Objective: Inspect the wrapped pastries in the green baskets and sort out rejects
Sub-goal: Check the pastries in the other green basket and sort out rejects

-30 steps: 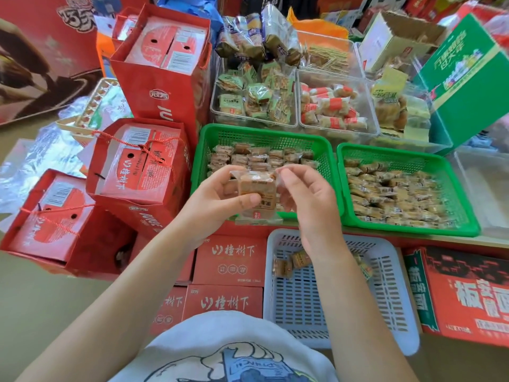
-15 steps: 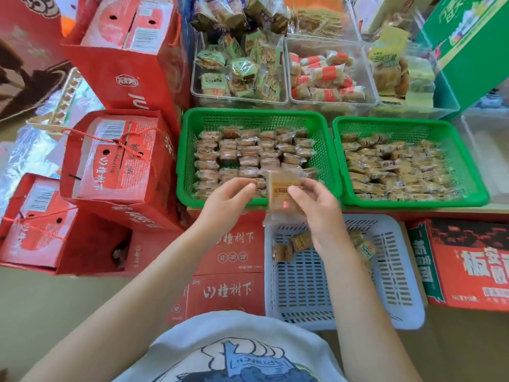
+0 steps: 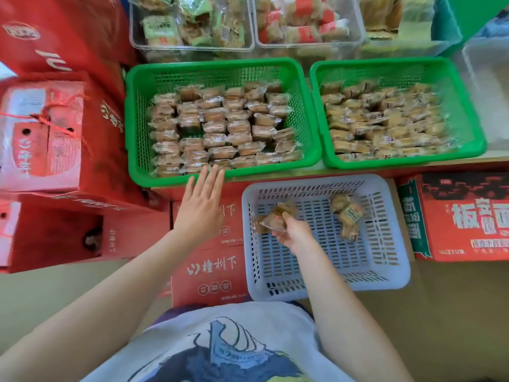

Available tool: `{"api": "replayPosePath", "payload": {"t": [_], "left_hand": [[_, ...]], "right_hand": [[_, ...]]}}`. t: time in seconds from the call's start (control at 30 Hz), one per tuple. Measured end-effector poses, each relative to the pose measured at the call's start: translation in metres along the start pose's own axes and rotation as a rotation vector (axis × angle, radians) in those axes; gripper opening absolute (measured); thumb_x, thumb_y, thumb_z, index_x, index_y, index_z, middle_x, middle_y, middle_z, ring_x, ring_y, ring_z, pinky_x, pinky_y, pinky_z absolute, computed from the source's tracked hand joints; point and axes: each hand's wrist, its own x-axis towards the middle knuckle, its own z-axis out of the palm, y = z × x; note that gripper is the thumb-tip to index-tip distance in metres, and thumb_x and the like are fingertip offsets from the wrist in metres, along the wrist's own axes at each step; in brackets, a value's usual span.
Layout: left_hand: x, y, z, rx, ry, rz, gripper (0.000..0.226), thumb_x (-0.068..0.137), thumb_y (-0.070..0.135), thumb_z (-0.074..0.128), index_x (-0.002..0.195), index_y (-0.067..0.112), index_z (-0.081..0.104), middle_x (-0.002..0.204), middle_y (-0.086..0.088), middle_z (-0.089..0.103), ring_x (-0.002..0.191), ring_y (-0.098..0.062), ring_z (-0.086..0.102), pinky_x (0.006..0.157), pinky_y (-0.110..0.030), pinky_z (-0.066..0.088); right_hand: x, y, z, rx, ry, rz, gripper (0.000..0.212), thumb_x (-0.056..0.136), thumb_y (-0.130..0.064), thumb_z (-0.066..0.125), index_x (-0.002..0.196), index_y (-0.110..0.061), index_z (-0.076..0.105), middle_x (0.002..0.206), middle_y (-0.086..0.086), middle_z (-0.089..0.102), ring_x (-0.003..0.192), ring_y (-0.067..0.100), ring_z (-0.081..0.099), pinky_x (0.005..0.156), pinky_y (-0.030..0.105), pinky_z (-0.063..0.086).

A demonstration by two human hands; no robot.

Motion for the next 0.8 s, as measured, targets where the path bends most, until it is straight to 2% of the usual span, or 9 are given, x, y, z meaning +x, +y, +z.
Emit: {"api": "replayPosePath", "payload": {"t": [0.1,0.23,0.3,0.4,0.47,0.57,0.7,0.8], "left_hand": [[0.001,-0.001,0.005,0.02,0.0,0.0,0.095,0.095,0.03,0.054,0.158,0.013,-0.014,0.166,-0.004,-0.019,0.152,-0.022,-0.023,0.124,-0.043,-0.012],[0.002,-0.001,0.008,0.03,-0.004,-0.005,0.093,0.096,0.033,0.052,0.158,0.012,-0.015,0.166,-0.005,-0.019,0.152,-0.023,-0.023,0.123,-0.044,-0.013],[0.003,-0.005,0.007,0.016,-0.001,0.016,0.088,0.099,0.034,0.048,0.158,0.014,-0.013,0.166,-0.004,-0.018,0.152,-0.021,-0.023,0.124,-0.044,-0.012],[0.004,-0.018,-0.002,-0.143,0.077,0.063,0.072,0.102,0.042,0.038,0.161,0.017,0.006,0.168,0.001,-0.001,0.154,-0.015,-0.01,0.126,-0.044,-0.001],[0.008,-0.033,-0.01,-0.265,0.161,-0.019,0.063,0.105,0.041,0.038,0.16,0.018,0.017,0.168,0.002,0.008,0.155,-0.014,-0.003,0.126,-0.041,0.0],[0.026,-0.065,-0.024,-0.332,0.247,-0.177,0.059,0.105,0.034,0.043,0.158,0.013,0.026,0.167,-0.004,0.016,0.155,-0.017,0.004,0.126,-0.041,0.002],[0.057,-0.106,-0.034,-0.242,0.129,-0.19,0.063,0.104,0.04,0.041,0.158,0.012,0.023,0.168,-0.007,0.014,0.155,-0.022,0.003,0.126,-0.041,0.004],[0.069,-0.117,-0.03,-0.192,0.016,-0.096,0.064,0.104,0.049,0.031,0.16,0.024,0.014,0.169,-0.002,0.002,0.155,-0.019,-0.005,0.126,-0.044,0.001]], "right_hand": [[0.018,-0.004,0.013,0.082,-0.071,0.016,0.022,0.103,-0.02,0.055,0.112,-0.001,0.06,0.091,0.014,0.067,0.07,0.023,0.064,0.072,0.035,0.054],[0.022,-0.009,0.016,-0.133,-0.013,0.019,0.024,0.103,-0.015,0.051,0.122,0.0,0.053,0.085,0.017,0.063,0.063,0.025,0.062,0.058,0.033,0.055],[0.011,-0.023,0.017,-0.231,0.048,-0.122,0.023,0.102,-0.018,0.05,0.117,-0.001,0.058,0.078,0.014,0.065,0.054,0.021,0.06,0.047,0.029,0.052],[-0.031,-0.058,0.027,-0.249,0.028,-0.38,0.014,0.1,-0.013,0.051,0.1,-0.004,0.062,0.066,0.008,0.063,0.049,0.018,0.055,0.041,0.025,0.043],[-0.064,-0.082,0.044,-0.273,-0.057,-0.545,0.014,0.1,-0.015,0.052,0.095,-0.009,0.063,0.063,0.006,0.062,0.05,0.017,0.053,0.042,0.026,0.04],[-0.094,-0.116,0.079,-0.413,-0.12,-0.726,0.015,0.101,-0.018,0.052,0.094,-0.014,0.064,0.066,0.004,0.063,0.053,0.015,0.055,0.046,0.027,0.043],[-0.09,-0.147,0.138,-0.539,-0.154,-0.847,0.015,0.102,-0.019,0.052,0.093,-0.014,0.063,0.074,0.005,0.067,0.06,0.016,0.062,0.055,0.032,0.053],[-0.073,-0.163,0.184,-0.668,-0.108,-0.931,0.014,0.1,-0.022,0.051,0.096,-0.017,0.064,0.084,0.003,0.069,0.073,0.02,0.067,0.065,0.039,0.056]]}}
